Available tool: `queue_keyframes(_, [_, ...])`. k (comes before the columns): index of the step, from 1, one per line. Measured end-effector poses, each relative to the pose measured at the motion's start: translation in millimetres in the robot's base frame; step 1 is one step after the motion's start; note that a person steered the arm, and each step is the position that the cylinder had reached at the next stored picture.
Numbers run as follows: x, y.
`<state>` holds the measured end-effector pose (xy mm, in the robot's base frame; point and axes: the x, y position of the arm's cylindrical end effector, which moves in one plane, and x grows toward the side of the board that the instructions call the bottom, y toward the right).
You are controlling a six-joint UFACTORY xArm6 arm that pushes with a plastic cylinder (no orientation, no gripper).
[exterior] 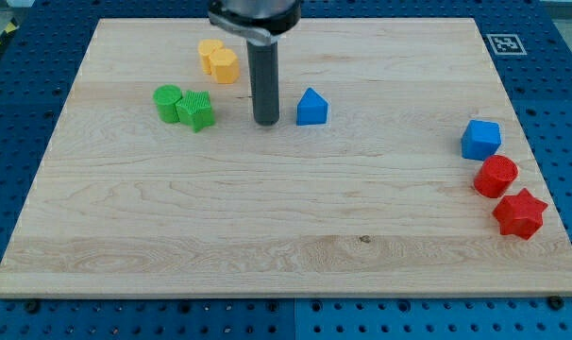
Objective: Push the blue triangle towards the blue cube
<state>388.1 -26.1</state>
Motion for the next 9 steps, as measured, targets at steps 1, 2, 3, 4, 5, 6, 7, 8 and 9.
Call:
queue_keyframes(1, [-29, 28])
queue_keyframes(2, [-28, 55])
queue_keyframes(3, [-28, 57])
queue_keyframes(4, [-21, 50])
queue_keyframes(5, [19, 29])
queue_keyframes(6, [31, 25])
queue_keyframes(7, [30, 27])
queue_keyframes(8, [22, 44])
queue_keyframes(9, [20, 78])
